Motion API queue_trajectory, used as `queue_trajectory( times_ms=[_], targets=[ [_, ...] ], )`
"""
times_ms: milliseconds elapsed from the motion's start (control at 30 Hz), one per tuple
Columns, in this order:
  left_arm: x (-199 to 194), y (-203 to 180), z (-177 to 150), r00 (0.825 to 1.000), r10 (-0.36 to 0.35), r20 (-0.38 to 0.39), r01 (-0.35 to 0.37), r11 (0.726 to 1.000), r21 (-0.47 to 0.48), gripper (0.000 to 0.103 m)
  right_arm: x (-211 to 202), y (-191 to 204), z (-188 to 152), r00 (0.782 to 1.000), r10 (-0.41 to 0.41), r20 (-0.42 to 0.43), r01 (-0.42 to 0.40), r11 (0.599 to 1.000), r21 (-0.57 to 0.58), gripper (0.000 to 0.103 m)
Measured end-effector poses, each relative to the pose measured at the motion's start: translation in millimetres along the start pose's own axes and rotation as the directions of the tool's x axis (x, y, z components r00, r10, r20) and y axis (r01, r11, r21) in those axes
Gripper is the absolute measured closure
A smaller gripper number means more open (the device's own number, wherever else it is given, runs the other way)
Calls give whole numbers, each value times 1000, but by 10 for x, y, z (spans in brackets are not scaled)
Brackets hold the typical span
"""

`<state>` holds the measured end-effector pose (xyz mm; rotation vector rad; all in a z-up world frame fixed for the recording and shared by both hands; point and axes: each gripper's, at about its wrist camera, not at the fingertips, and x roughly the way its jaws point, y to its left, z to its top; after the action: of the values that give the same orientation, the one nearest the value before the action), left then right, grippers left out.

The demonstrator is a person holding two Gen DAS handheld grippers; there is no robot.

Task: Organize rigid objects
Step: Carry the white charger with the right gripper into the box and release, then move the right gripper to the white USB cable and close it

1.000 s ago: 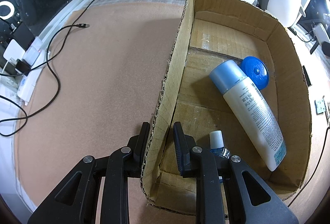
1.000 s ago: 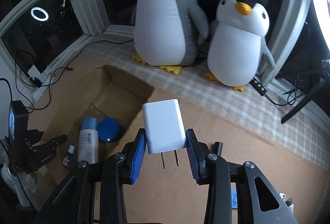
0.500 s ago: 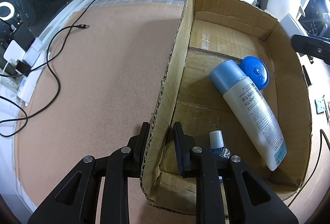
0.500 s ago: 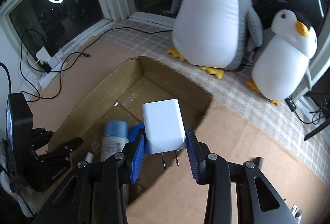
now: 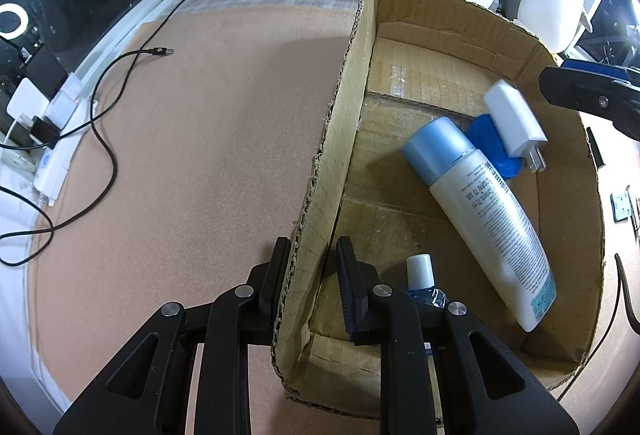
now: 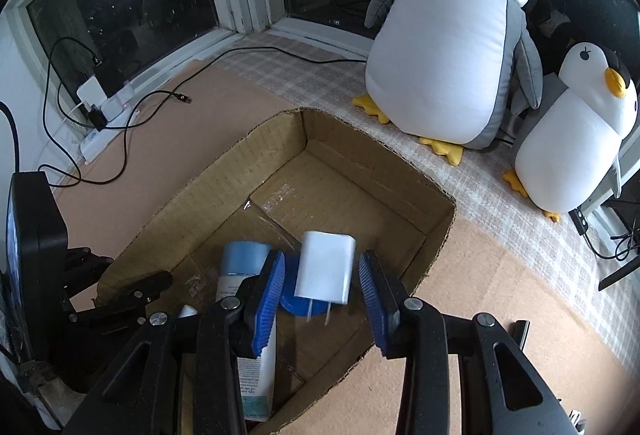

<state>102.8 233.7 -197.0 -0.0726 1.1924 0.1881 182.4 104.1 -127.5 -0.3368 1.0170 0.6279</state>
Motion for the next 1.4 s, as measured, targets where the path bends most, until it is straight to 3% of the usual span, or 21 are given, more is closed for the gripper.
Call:
queue_trajectory(
  times_ms=[100,433,800,1100,1400],
  targets=[
    [-5,1,-2,1000,0,1,0,1000,1,83,-31,8,5,1000,-7,15,7,1000,-2,51],
    [-5,3,-3,1000,0,1,0,1000,1,83,-160,-76,-50,999,-19,34,18,1000,22,50],
    [-17,12,-3,1000,1,2,-1,1000,5,83,-538,-809,-506,994,-100,38,92,979,180,50],
    [-24,12,2,1000,4,1,-4,1000,5,83,-857,-1633,-1087,985,-170,-21,167,929,330,50],
    [-37,1,-20,1000,8,3,-8,1000,7,83,-1093,-2407,-1726,970,-225,-96,242,825,511,50]
  ],
)
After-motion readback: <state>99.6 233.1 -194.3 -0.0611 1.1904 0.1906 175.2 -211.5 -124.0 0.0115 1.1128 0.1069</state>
